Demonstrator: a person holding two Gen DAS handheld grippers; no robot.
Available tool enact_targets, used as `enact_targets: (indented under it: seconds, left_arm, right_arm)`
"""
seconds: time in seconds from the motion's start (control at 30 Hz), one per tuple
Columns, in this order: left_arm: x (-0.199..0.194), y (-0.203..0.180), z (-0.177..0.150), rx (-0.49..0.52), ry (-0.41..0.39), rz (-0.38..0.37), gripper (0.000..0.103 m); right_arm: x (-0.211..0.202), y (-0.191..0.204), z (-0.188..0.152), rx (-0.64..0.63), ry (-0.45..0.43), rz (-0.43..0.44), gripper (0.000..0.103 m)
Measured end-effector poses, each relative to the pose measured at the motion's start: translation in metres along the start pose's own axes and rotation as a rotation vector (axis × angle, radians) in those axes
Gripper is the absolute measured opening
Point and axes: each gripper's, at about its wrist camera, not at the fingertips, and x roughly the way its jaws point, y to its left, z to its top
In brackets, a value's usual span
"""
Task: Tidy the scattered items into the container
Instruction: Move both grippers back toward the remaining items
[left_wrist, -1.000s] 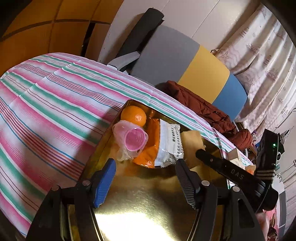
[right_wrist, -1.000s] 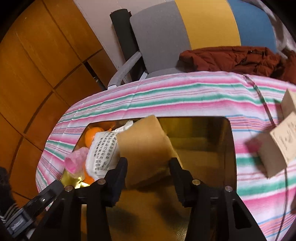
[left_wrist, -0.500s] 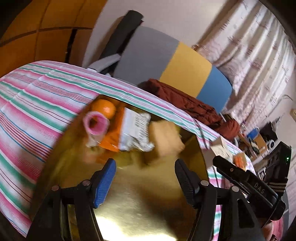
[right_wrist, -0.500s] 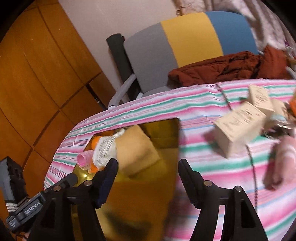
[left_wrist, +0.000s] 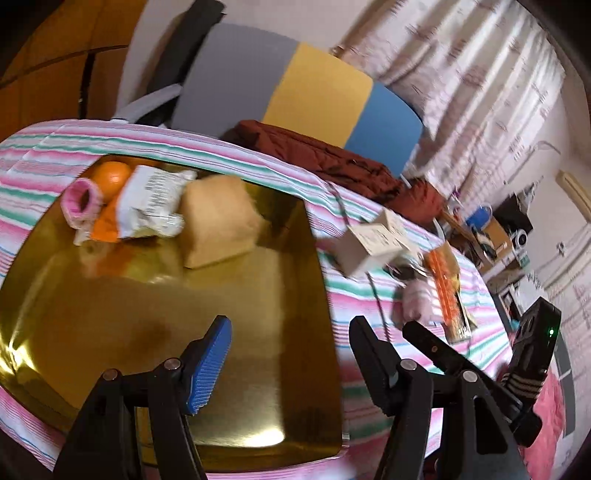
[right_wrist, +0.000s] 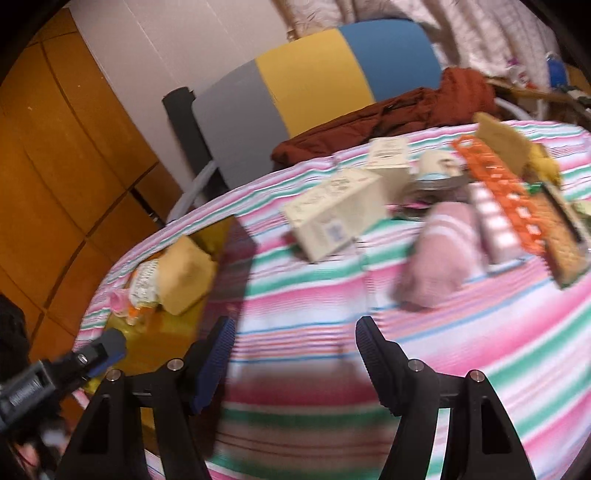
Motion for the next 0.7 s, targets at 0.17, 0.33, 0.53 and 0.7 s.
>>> enact_targets:
  seconds: [0.17,0.33,0.53,0.7]
  left_arm:
    - [0.016,-0.049,-0.012,0.113,0.057,-0.024,0.067]
    - [0.034,-0.091,-0.020,0.205,0.100,-0.046,0.067]
    - [0.071,-0.132,-0.019,0.307,0.142,-0.039,0.067]
    - [0.100,-0.163,-0.014,0.398,0.143,0.002,0.068]
  right_arm:
    - [-0.028,-0.047,-0.011,-0.005,-0.064,-0.150,0.069]
    - [-0.045,-0.102,-0.008,-0.005,-0.112,-0.351,0.069]
    - [-0.046,-0.144,0.017,-0.039,-0.149,-0.460,0.069]
    - [-0.029,-0.156,0.039,-0.109,-0.127,-0.497,0.069]
